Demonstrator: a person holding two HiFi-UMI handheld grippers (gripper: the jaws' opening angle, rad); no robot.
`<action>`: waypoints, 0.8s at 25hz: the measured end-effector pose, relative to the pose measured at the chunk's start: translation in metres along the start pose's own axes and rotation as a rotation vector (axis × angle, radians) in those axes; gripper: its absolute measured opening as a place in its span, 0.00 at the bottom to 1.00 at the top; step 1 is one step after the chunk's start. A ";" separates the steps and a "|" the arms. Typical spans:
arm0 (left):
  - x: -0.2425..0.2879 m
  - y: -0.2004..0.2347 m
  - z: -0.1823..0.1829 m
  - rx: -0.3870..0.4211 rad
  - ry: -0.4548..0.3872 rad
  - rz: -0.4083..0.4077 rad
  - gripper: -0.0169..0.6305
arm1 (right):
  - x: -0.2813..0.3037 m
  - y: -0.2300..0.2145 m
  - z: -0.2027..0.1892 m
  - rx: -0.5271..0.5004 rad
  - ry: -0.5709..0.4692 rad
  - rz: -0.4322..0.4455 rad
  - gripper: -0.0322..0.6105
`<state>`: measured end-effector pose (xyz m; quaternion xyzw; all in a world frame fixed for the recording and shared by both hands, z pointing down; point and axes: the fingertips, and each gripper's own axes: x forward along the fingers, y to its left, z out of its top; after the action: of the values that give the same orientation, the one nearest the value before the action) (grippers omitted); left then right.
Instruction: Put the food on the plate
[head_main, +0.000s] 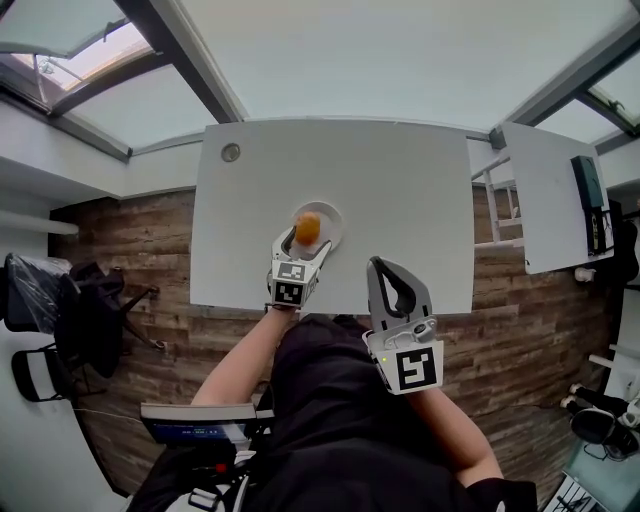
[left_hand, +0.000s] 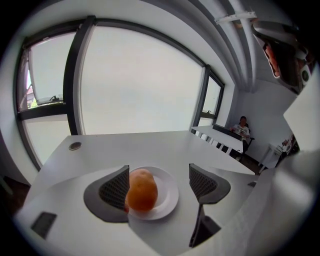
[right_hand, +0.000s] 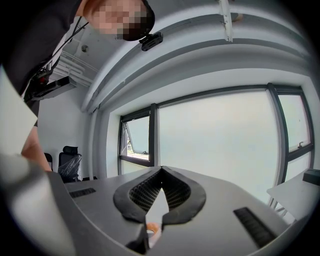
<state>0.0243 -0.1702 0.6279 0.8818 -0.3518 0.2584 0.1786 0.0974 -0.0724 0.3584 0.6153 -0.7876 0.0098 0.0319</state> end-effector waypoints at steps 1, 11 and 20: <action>-0.003 0.000 0.001 -0.007 -0.006 0.002 0.61 | 0.000 0.000 0.000 0.000 0.002 0.003 0.05; -0.027 0.001 0.014 -0.032 -0.061 0.027 0.61 | 0.009 0.005 0.005 0.043 0.000 0.014 0.05; -0.063 -0.001 0.049 -0.138 -0.167 0.018 0.61 | 0.012 0.019 0.004 0.060 0.009 0.021 0.05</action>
<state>0.0025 -0.1606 0.5520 0.8827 -0.3902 0.1608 0.2068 0.0764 -0.0799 0.3555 0.6076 -0.7932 0.0363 0.0169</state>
